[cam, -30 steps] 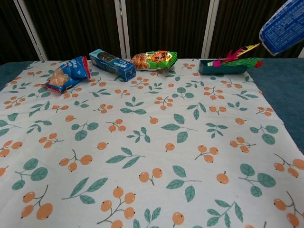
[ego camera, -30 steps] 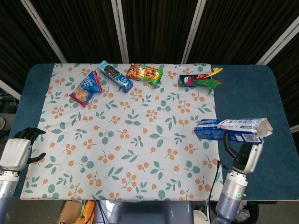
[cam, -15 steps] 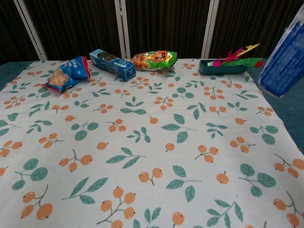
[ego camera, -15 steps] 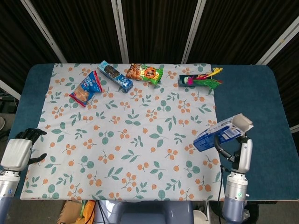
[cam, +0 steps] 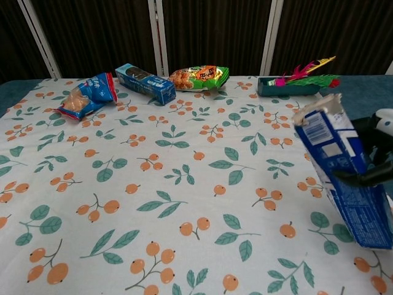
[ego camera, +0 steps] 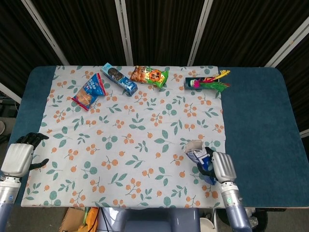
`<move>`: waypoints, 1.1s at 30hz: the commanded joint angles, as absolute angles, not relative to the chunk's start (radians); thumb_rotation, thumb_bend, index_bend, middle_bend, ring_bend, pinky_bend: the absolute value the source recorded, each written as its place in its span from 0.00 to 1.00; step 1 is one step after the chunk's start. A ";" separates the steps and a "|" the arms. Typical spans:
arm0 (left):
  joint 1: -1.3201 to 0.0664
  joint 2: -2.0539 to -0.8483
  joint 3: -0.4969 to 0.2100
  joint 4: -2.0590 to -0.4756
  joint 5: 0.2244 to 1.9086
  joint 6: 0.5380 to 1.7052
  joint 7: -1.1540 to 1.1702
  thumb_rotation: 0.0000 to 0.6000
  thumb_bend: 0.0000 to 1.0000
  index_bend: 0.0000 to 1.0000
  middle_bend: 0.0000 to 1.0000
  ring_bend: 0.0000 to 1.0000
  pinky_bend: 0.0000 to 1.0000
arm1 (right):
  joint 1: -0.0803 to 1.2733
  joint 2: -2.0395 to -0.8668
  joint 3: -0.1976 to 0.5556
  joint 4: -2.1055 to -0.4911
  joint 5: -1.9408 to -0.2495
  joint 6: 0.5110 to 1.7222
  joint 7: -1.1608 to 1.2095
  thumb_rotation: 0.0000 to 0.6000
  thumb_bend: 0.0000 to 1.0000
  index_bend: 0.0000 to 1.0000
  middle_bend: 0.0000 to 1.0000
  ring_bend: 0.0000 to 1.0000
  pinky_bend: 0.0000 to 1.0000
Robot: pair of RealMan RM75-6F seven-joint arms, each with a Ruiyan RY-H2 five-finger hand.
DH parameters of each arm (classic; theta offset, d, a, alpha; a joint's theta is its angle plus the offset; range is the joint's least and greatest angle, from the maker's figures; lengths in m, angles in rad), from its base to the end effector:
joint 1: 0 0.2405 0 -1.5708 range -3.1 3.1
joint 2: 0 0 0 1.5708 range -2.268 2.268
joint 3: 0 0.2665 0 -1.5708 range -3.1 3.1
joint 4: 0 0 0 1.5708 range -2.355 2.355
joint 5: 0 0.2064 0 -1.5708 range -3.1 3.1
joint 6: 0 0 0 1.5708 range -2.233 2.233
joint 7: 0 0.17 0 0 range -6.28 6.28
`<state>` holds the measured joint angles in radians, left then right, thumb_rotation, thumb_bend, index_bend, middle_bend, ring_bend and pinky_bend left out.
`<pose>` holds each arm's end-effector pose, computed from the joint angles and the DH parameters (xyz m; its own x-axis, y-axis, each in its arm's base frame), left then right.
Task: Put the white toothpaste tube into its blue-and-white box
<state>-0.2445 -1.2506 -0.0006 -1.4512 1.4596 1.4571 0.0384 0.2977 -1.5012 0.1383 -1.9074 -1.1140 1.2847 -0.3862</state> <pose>-0.3144 0.2516 0.1282 0.4608 0.0050 0.8875 0.8824 -0.1102 -0.4575 -0.2016 -0.2516 0.0173 0.0639 -0.2640 0.9624 -0.9970 0.0259 0.0733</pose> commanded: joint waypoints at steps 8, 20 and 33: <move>-0.241 -1.251 -0.013 -1.451 1.462 1.447 0.030 1.00 0.08 0.30 0.28 0.23 0.29 | 0.387 -1.597 0.129 -1.868 -0.929 1.219 -0.566 1.00 0.46 0.07 0.24 0.14 0.26; -0.233 -1.238 -0.022 -1.471 1.465 1.437 0.023 1.00 0.08 0.27 0.24 0.19 0.25 | 0.387 -1.545 0.118 -1.916 -0.983 1.233 -0.530 1.00 0.43 0.00 0.09 0.00 0.12; -0.208 -1.161 -0.011 -1.600 1.440 1.411 0.034 1.00 0.07 0.15 0.08 0.05 0.10 | 0.276 -1.139 -0.027 -1.985 -1.216 1.309 -0.451 1.00 0.43 0.00 0.05 0.00 0.08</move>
<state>-0.2159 -1.1771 -0.0169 -1.5779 1.4465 1.4162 0.0266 0.3264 -1.2321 0.0257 -1.9810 -1.1347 1.2734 -0.5137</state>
